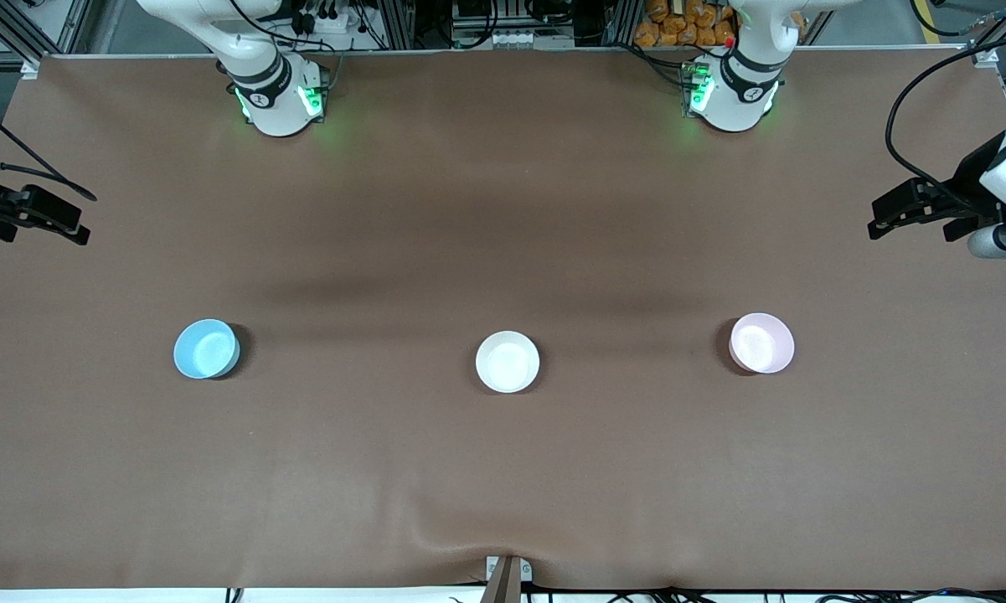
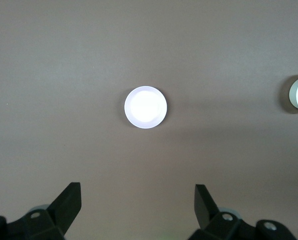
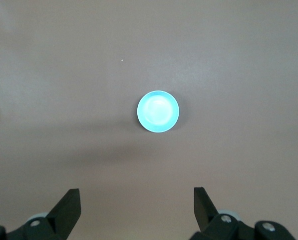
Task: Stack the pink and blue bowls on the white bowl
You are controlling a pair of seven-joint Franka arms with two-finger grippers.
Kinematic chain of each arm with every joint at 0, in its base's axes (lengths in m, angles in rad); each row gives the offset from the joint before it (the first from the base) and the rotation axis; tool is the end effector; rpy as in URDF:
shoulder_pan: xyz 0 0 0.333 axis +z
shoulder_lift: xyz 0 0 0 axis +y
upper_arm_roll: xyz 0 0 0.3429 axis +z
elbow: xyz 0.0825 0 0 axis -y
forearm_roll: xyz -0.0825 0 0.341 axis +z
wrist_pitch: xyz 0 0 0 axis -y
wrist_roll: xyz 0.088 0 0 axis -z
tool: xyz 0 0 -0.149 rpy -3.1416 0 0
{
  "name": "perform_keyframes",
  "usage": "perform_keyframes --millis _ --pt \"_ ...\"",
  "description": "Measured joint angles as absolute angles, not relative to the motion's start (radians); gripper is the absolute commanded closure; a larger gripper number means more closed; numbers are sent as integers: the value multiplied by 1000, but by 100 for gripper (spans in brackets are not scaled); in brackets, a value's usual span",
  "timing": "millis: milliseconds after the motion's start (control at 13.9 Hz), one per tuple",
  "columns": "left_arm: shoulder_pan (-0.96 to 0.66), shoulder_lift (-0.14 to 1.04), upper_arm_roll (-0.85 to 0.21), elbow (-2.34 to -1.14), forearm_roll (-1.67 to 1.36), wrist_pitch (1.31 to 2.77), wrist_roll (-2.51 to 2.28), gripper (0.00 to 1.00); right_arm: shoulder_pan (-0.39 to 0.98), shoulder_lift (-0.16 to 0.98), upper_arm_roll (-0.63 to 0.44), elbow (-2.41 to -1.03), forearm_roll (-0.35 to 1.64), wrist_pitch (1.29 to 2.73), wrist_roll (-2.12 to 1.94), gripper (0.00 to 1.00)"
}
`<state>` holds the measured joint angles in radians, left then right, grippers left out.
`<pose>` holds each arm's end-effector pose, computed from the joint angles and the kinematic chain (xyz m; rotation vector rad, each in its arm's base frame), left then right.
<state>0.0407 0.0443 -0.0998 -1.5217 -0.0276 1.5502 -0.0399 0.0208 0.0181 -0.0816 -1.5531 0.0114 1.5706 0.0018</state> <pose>0.5227 -0.0338 0.6059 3.1101 -0.0303 -0.0267 0.5168 -0.0293 0.6077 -3.1301 0.0980 0.0004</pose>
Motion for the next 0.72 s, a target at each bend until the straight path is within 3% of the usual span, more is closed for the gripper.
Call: perform_keyframes --millis 720 --pt "42 45 -99 -1522 -28 1550 -40 0 25 0 -78 -1553 11 1552 2 0"
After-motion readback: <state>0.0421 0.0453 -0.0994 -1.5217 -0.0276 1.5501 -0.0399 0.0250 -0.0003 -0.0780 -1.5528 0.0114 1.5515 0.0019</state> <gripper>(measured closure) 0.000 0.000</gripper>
